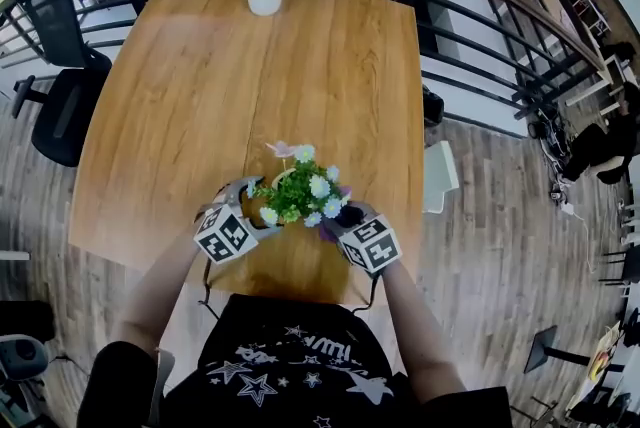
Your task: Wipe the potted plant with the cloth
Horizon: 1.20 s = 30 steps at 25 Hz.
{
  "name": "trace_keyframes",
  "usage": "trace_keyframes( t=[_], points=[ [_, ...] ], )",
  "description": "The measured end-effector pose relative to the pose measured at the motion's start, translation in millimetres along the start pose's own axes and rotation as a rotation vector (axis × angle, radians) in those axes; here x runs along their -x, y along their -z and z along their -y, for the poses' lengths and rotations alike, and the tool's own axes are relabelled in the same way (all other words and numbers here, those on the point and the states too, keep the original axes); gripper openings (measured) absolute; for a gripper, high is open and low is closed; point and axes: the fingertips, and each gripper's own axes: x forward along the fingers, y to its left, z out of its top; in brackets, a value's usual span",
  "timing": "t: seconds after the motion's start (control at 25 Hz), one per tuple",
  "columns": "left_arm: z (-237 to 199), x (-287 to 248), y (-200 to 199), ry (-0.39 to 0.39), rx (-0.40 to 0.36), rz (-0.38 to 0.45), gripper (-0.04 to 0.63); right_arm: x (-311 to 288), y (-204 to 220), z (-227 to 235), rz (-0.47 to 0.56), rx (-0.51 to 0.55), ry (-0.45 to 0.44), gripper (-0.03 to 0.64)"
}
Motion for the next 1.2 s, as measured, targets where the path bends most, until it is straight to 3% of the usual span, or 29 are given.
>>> trace_keyframes(
  t=[0.24, 0.36, 0.4, 0.48, 0.72, 1.2],
  points=[
    [-3.4, -7.5, -3.6, 0.082, -0.129, -0.022, 0.472, -2.3, -0.2, 6.6, -0.009, -0.02, 0.027, 0.103],
    [-1.9, -10.3, -6.1, 0.116, -0.144, -0.018, 0.468, -3.6, -0.9, 10.1, -0.012, -0.031, 0.04, 0.103],
    [-3.5, -10.4, -7.5, 0.112, -0.143, -0.013, 0.425, -4.1, -1.1, 10.8, -0.013, -0.035, 0.045, 0.103],
    [-7.4, -10.3, -9.3, 0.1, -0.138, -0.005, 0.359, -5.4, -1.2, 11.4, -0.011, -0.042, 0.054, 0.103],
    [-6.4, -12.6, -7.5, 0.069, -0.097, -0.005, 0.357, -9.2, 0.2, 5.8, -0.003, -0.044, 0.049, 0.101],
    [-0.6, -19.9, -13.6, -0.101, 0.066, -0.013, 0.353, -16.2, 5.2, -34.1, -0.027, 0.034, -0.056, 0.098]
  ],
)
